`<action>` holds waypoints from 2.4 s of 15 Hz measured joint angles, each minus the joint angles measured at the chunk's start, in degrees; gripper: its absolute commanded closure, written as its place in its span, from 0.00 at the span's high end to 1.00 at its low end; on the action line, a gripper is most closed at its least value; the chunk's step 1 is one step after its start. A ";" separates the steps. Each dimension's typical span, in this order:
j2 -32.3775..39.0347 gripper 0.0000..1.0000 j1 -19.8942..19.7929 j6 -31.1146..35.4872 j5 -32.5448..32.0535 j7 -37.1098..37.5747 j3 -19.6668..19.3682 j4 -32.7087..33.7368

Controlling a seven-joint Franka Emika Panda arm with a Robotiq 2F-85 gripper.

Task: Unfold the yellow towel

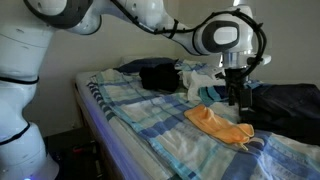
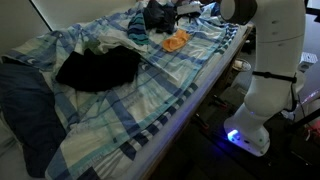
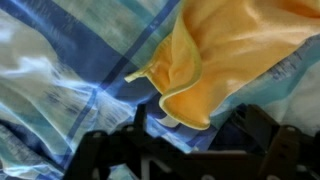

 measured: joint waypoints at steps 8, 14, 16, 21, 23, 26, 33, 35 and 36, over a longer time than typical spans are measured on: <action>-1.38 1.00 2.57 -9.19 -2.41 6.45 0.21 -4.74; -1.03 1.00 2.32 -9.18 -1.88 5.98 0.97 -5.31; -0.93 1.00 2.26 -9.22 -1.88 6.11 0.97 -5.31; -0.08 1.00 2.18 -9.87 -1.66 9.46 0.92 -4.74; 0.89 1.00 1.96 -10.24 -1.03 11.35 0.90 -4.00; 2.84 1.00 1.43 -10.49 1.04 13.69 0.89 -2.84; 7.07 1.00 0.27 -10.49 6.49 17.46 0.91 0.00; 7.47 1.00 0.04 -10.47 6.87 18.88 0.89 0.56; 7.47 1.00 -0.05 -10.44 6.95 19.55 0.87 0.68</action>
